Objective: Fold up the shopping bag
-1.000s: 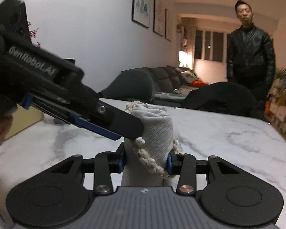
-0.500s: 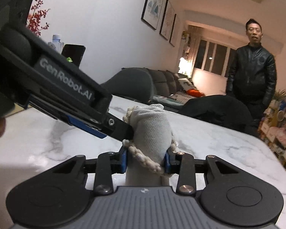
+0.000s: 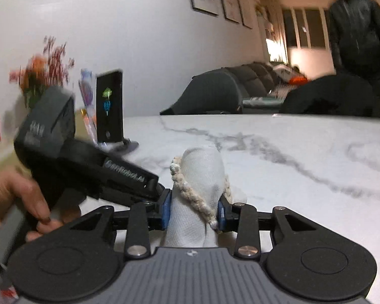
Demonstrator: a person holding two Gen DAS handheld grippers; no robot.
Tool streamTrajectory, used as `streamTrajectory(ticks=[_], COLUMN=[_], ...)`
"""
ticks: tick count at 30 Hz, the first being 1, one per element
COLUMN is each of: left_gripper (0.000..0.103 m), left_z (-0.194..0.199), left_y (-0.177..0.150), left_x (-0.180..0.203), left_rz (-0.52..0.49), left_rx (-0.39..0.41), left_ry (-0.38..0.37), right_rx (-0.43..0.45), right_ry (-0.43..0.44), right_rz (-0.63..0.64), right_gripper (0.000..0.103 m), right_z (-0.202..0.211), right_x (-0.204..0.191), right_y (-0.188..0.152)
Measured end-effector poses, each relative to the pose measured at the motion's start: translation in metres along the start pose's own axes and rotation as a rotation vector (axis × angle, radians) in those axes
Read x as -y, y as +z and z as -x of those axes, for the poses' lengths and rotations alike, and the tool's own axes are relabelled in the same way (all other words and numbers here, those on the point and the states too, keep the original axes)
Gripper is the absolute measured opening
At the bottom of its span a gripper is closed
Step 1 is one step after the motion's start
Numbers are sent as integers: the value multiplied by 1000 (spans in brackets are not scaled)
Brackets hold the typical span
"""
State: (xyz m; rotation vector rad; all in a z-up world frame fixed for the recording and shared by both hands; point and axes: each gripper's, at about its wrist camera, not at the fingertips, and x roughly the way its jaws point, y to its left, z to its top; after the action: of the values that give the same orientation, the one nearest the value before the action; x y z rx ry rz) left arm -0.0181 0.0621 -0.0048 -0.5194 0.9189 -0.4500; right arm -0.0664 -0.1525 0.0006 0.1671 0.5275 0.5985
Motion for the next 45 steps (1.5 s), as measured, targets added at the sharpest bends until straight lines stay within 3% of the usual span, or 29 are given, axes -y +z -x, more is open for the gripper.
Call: streamTrajectory(ticks=[3,7,9,12,14,18,24,30,33,38,45], left_gripper=[46,57,70,76,76,76,73,69,58,48,45], left_z=[10,19,25,30,31,30,41,37,33,24,4], left_y=[-2,-3,-5,-8,-12,-21,-31,-46,-52,-49,-40], left_x=[-9,-16,-16,-4,10,39,75,103,105,84,70], left_rz=[40,81,91,25,-59,-224,-428,-552,-564,-462,-406], left_rx=[30,54,61,58,41,13,28,-3,-10,-47,-75], left_ry=[-63,-182,-268,-343,-358,-299,-105,-17,35,-24,-64], right_rx=[30,72,87,98,102,94,19,-73,-92,-108,-85], right_ry=[65,102,114,130,135,106,-21,-54,-63,-14,46], right_rz=[-173,-327,-408,-514,-563,-593,-371,-322,-315,-346,-405], right_gripper=[35,35,35,35,35,36,36,38,41,41,42], right_z=[7,15,16,14,14,13,11,-1,-4,2,24], right_x=[21,41,50,61,65,62,31,12,10,27,52], right_y=[-3,-5,-6,-7,-7,-5,9,13,15,12,9])
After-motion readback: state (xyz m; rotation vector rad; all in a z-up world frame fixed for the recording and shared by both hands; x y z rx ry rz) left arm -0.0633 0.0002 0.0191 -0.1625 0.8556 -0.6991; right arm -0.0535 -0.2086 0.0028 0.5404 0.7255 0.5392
